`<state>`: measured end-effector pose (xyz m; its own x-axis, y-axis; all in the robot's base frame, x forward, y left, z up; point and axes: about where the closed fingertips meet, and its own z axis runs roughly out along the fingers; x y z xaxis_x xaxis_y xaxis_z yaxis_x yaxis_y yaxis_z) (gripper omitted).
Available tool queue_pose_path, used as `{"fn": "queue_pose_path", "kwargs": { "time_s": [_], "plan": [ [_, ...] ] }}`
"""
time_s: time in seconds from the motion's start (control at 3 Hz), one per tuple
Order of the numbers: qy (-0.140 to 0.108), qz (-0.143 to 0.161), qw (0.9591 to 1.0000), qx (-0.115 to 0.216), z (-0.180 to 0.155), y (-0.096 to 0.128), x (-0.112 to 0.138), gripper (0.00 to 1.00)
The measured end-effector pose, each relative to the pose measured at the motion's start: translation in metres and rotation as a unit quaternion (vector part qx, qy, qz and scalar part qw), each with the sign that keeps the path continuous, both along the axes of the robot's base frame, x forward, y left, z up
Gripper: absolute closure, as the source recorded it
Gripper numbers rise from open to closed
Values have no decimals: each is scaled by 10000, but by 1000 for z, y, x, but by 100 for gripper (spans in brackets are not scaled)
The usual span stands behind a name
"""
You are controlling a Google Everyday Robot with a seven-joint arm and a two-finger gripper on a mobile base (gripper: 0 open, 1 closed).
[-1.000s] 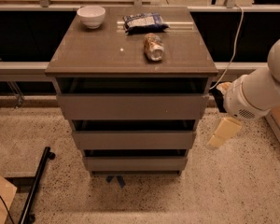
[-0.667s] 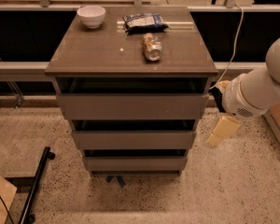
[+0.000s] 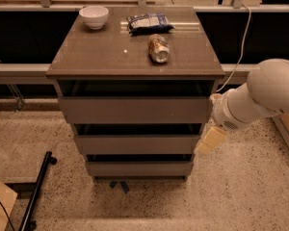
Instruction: Open bottom drawer
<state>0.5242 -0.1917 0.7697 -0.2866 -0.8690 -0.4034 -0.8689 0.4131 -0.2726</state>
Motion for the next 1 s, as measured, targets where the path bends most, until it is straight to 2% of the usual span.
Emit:
{"fn": "queue_pose_path", "kwargs": {
  "time_s": [0.33, 0.67, 1.0],
  "plan": [
    [-197, 25, 9997, 145, -27, 11, 22, 0],
    [-210, 24, 9992, 351, -55, 16, 36, 0],
    [-182, 23, 9992, 365, -60, 16, 36, 0]
  ]
}}
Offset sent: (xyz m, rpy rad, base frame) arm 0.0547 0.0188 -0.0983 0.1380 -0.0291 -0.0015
